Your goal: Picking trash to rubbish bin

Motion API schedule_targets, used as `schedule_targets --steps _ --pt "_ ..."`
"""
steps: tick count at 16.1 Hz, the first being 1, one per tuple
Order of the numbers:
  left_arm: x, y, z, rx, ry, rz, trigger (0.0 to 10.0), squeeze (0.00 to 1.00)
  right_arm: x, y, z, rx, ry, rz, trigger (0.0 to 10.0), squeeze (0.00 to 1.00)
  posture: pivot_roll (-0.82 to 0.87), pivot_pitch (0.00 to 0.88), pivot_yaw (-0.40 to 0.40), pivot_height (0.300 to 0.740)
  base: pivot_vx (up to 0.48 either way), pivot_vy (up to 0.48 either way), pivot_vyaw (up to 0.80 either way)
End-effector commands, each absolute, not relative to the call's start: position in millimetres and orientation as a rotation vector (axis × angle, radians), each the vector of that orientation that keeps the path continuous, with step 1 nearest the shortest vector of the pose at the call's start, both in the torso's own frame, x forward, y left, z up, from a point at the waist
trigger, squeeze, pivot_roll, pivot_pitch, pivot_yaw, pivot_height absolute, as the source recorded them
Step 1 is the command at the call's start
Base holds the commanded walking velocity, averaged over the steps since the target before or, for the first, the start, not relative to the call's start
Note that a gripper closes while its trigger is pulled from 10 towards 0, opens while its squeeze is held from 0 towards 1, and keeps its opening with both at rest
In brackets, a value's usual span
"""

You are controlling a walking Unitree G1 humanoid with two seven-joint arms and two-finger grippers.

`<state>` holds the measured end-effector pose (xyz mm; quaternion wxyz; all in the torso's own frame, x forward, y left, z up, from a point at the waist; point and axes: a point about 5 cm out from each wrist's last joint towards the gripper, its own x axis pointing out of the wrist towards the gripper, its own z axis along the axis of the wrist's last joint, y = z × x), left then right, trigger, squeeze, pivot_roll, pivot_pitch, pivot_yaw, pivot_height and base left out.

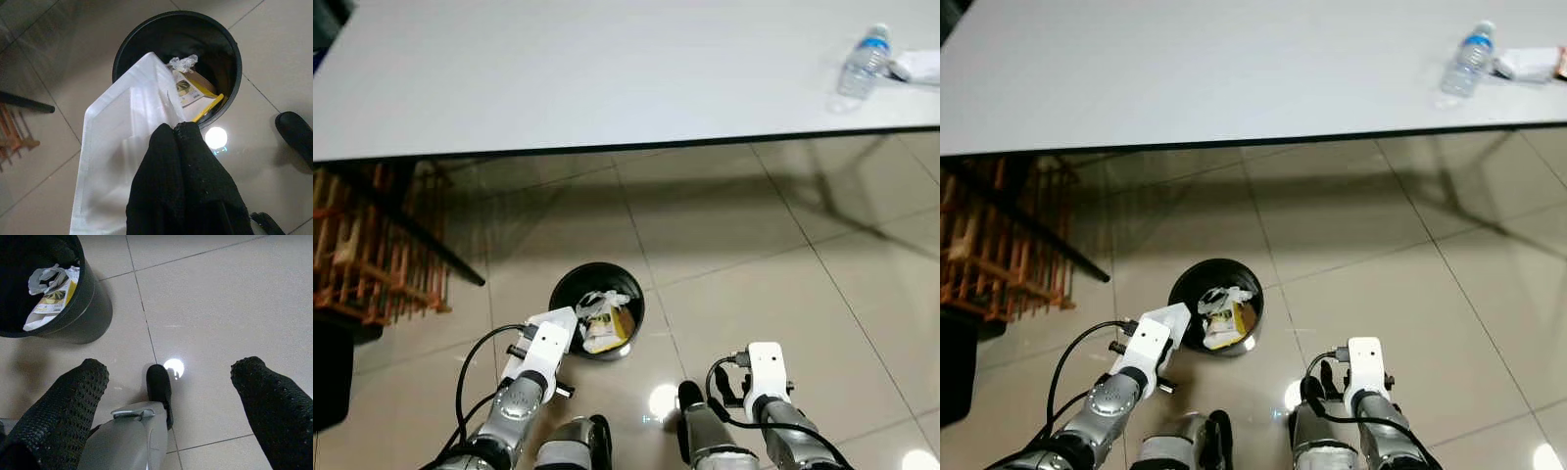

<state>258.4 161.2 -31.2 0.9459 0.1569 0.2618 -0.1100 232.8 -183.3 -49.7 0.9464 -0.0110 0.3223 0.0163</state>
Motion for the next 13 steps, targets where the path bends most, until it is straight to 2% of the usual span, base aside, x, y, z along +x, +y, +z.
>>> schedule_targets --steps 1,3,13 --pt "247.2 167.8 -40.1 0.325 0.587 -0.218 10.0 0.00 222.3 -181.0 -57.7 -0.018 0.705 0.040 10.0 0.00 0.05 0.286 0.117 0.740 0.000 0.000 -0.76" --pt "247.3 168.0 -40.1 0.325 0.588 -0.216 10.0 0.00 222.2 -180.8 -57.7 -0.019 0.705 0.040 10.0 0.00 0.05 0.283 0.117 0.740 0.000 0.000 -0.65" --pt "247.3 167.5 -40.8 0.343 0.597 -0.221 10.0 0.00 221.3 -180.5 -58.3 -0.028 0.707 0.041 10.0 0.00 0.05 0.276 0.120 0.740 0.000 0.000 0.00"
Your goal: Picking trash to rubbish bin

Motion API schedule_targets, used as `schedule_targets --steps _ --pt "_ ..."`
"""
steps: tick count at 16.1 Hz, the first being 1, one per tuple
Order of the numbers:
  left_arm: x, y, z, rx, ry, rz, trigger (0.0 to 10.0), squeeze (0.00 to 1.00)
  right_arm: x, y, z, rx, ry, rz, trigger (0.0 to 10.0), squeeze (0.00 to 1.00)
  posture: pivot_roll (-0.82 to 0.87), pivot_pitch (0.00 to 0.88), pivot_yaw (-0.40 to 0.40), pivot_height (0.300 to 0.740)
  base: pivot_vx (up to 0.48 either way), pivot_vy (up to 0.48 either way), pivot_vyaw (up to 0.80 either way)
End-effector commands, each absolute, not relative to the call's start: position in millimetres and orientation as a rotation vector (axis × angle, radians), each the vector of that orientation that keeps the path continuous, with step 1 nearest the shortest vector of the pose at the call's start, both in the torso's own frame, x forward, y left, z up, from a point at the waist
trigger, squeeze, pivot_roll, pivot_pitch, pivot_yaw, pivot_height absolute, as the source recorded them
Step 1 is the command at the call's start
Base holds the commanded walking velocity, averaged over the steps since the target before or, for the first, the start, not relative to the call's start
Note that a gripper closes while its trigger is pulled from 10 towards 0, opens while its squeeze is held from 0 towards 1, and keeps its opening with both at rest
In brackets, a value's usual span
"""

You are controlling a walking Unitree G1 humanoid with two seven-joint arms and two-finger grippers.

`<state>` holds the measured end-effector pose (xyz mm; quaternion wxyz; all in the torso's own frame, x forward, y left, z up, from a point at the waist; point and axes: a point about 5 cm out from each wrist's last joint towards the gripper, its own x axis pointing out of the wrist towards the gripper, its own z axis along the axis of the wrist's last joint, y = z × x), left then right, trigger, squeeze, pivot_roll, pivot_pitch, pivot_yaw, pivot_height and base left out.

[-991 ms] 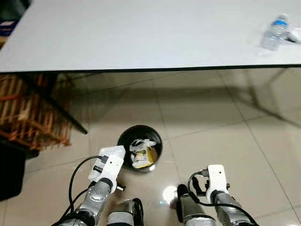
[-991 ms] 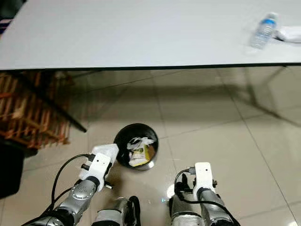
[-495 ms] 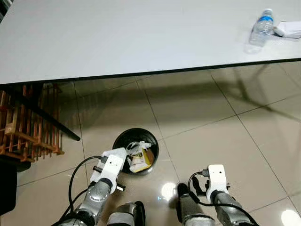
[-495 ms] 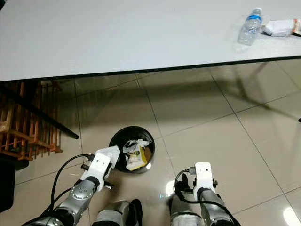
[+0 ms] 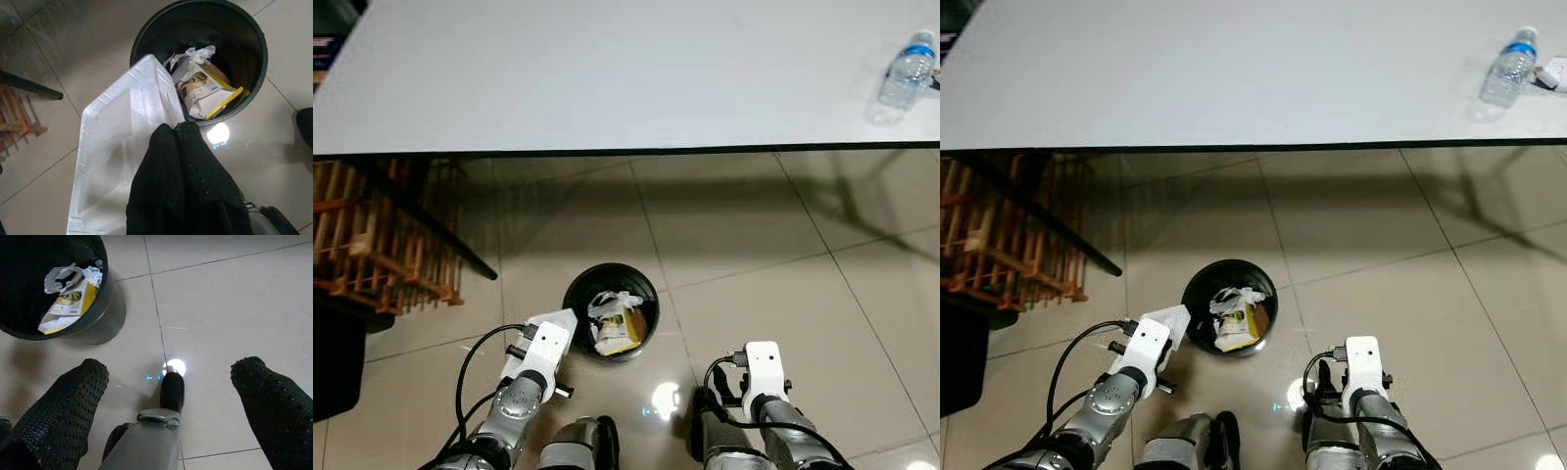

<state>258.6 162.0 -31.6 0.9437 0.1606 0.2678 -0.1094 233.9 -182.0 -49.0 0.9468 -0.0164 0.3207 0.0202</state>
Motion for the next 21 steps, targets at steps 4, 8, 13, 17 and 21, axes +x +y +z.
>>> schedule_targets --steps 4,8,13,17,21 --pt "247.3 166.5 -41.2 0.358 0.603 -0.223 10.0 0.00 221.2 -180.2 -58.4 -0.029 0.706 0.041 10.0 0.00 0.05 0.267 0.120 0.740 0.181 0.000 0.00" --pt "247.2 166.4 -41.3 0.357 0.605 -0.225 10.0 0.00 221.6 -180.3 -58.2 -0.030 0.706 0.040 10.0 0.00 0.05 0.274 0.121 0.740 0.244 0.000 0.00" --pt "247.1 163.7 -40.6 0.331 0.589 -0.240 10.0 0.00 222.3 -181.0 -57.8 -0.027 0.705 0.034 10.0 0.00 0.05 0.281 0.121 0.740 0.049 0.000 0.00" --pt "247.2 163.5 -40.6 0.336 0.590 -0.244 10.0 0.00 222.5 -180.5 -57.7 -0.026 0.705 0.034 10.0 0.00 0.05 0.285 0.122 0.740 0.000 0.000 0.00" --pt "245.4 157.4 -43.2 0.336 0.612 -0.269 10.0 0.00 221.5 -180.3 -58.2 -0.026 0.705 0.033 10.0 0.00 0.05 0.293 0.124 0.740 0.000 0.000 0.00"
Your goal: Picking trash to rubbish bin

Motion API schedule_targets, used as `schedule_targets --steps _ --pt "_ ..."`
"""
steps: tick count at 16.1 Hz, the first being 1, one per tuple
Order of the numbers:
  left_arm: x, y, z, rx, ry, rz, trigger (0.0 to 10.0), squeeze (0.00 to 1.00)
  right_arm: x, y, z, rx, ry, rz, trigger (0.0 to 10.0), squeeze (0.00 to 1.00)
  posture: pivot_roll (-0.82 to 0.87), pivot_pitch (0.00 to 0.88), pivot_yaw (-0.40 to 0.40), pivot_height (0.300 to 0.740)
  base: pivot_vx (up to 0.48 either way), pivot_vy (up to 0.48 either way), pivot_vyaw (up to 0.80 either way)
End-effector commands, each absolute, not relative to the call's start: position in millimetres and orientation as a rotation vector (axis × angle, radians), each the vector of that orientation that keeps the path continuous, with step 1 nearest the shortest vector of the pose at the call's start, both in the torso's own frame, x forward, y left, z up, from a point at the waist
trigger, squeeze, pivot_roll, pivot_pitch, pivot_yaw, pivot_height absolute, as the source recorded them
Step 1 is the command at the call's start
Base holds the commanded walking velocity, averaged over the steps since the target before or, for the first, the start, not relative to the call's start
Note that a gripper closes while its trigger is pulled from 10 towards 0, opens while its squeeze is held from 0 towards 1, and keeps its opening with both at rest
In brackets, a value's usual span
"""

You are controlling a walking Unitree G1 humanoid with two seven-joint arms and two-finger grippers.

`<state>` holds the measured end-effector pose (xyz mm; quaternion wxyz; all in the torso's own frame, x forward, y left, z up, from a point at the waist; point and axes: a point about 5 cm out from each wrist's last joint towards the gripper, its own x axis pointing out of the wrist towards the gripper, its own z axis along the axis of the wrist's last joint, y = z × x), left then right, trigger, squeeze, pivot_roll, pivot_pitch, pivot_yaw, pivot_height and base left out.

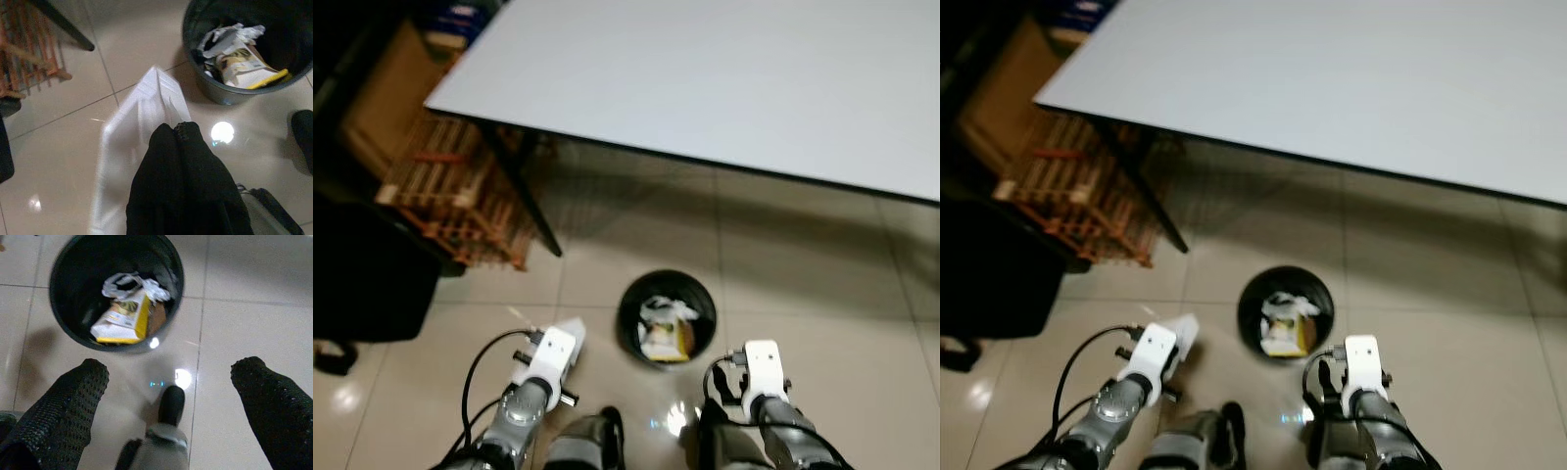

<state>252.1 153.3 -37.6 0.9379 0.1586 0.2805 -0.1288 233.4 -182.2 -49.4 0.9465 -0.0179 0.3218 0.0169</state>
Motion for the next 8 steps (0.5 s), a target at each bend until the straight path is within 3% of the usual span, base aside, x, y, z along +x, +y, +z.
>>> schedule_targets --steps 1,8 --pt "247 154 -42 0.337 0.608 -0.283 10.0 0.00 221 -180 -59 -0.027 0.705 0.033 10.0 0.00 0.05 0.297 0.124 0.740 0.000 0.000 0.00" --pt "271 114 -25 0.338 0.554 -0.403 10.0 0.00 211 -178 -64 -0.025 0.714 0.035 10.0 0.00 0.02 0.339 0.137 0.740 0.000 0.000 0.00"
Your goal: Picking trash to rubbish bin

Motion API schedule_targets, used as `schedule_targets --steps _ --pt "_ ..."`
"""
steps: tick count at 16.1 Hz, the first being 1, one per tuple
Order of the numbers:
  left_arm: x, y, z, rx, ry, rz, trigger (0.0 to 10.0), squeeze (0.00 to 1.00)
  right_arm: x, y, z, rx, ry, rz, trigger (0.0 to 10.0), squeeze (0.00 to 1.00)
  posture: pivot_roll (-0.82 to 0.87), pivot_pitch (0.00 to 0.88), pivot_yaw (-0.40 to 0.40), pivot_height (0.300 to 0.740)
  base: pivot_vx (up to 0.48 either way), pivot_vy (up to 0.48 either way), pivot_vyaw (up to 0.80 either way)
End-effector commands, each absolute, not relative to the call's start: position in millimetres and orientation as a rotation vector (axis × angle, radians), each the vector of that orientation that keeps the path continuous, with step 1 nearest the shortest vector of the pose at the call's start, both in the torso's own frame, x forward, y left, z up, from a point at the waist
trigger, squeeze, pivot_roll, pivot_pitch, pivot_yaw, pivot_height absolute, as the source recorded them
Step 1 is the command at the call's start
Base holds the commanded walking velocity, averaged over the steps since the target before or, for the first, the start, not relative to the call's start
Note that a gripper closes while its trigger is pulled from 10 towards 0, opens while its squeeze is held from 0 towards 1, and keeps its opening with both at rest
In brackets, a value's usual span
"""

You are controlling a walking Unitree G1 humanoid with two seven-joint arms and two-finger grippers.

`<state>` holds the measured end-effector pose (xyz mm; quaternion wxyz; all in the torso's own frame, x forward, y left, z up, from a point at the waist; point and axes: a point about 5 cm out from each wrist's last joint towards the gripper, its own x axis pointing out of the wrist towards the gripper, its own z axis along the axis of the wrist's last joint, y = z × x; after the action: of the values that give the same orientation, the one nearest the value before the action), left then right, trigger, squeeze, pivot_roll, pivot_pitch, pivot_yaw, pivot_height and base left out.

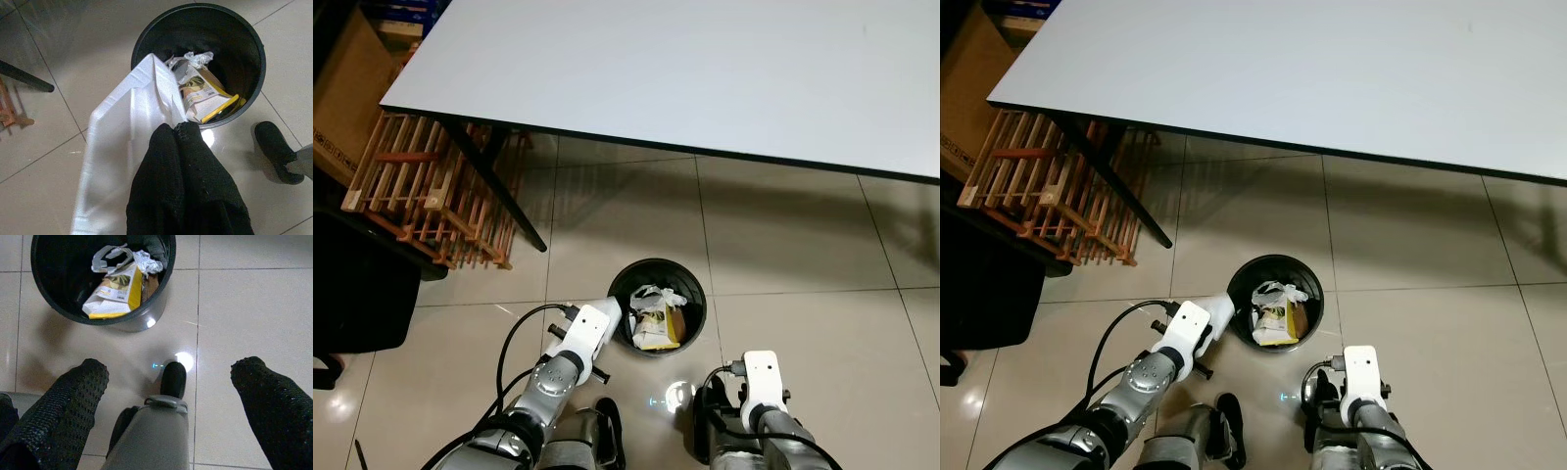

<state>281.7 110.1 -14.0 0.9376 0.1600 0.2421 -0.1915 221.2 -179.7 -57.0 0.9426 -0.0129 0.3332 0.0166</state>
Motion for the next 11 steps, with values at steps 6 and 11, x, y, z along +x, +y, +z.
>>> schedule_targets --steps 6,11 --pt "273 113 -23 0.331 0.551 -0.403 10.0 0.00 215 -177 -62 -0.026 0.708 0.038 10.0 0.00 0.02 0.319 0.139 0.740 0.000 0.000 0.00" --pt "288 99 -10 0.371 0.518 -0.462 10.0 0.00 227 -177 -55 -0.022 0.684 0.053 10.0 0.00 -0.01 0.317 0.140 0.740 0.000 0.000 0.00"
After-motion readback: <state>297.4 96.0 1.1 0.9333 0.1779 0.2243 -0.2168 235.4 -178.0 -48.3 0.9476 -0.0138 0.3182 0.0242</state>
